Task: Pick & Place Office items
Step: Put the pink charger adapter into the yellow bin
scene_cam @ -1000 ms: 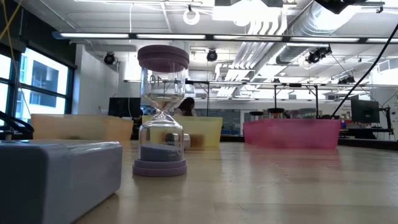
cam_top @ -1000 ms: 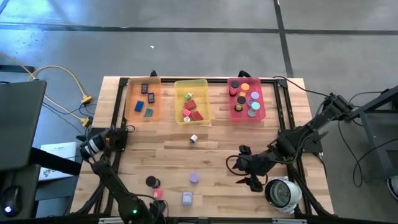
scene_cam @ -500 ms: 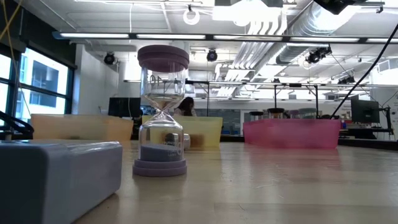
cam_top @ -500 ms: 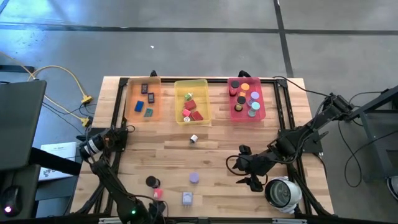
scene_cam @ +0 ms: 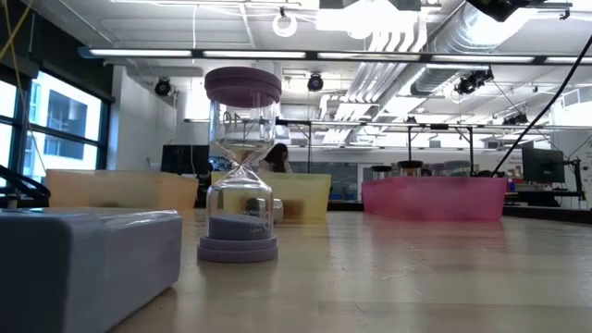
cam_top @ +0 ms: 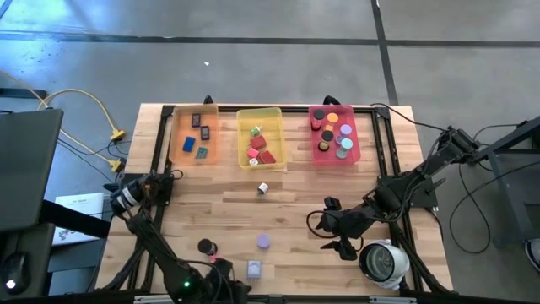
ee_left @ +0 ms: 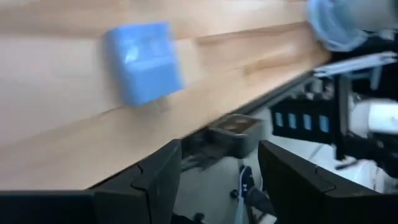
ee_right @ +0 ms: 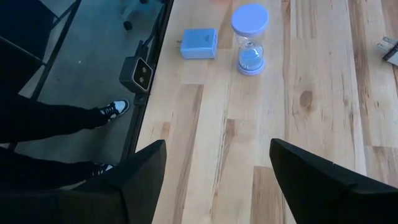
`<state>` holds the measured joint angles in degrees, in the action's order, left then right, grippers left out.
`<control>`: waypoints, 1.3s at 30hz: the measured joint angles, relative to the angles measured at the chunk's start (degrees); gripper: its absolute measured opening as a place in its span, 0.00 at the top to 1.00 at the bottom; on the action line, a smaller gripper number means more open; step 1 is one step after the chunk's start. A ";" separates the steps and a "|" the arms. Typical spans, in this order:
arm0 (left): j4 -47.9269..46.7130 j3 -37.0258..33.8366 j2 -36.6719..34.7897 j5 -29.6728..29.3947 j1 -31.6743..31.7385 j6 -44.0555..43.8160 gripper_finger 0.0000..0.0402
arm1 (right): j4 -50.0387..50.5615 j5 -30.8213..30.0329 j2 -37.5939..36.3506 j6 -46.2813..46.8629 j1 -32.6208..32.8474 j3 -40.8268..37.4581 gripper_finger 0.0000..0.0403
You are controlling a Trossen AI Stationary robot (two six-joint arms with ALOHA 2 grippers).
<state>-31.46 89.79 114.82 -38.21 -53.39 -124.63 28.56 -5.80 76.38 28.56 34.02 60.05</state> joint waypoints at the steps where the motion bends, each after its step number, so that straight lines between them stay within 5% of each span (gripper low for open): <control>1: -0.18 1.14 -0.06 -0.35 0.43 2.21 0.49 | 0.00 0.00 0.00 0.00 0.00 0.00 0.31; 6: -10.97 8.66 -0.10 1.24 2.45 10.00 0.49 | 0.00 0.00 0.00 0.02 0.00 0.00 0.31; 15: -39.22 18.20 -0.12 13.24 2.84 2.13 0.49 | 0.02 0.11 0.00 0.09 0.00 0.00 0.31; 28: -42.15 18.22 4.50 16.79 -6.05 -20.20 0.49 | 1.75 0.68 0.00 -0.32 0.00 0.00 0.31; 39: -44.48 18.24 6.94 18.98 -4.32 -21.65 0.49 | 1.73 0.66 0.00 -1.81 0.00 0.00 0.31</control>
<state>-75.94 108.03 121.75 -19.23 -57.71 -146.28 30.28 -5.15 76.38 26.74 34.02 60.05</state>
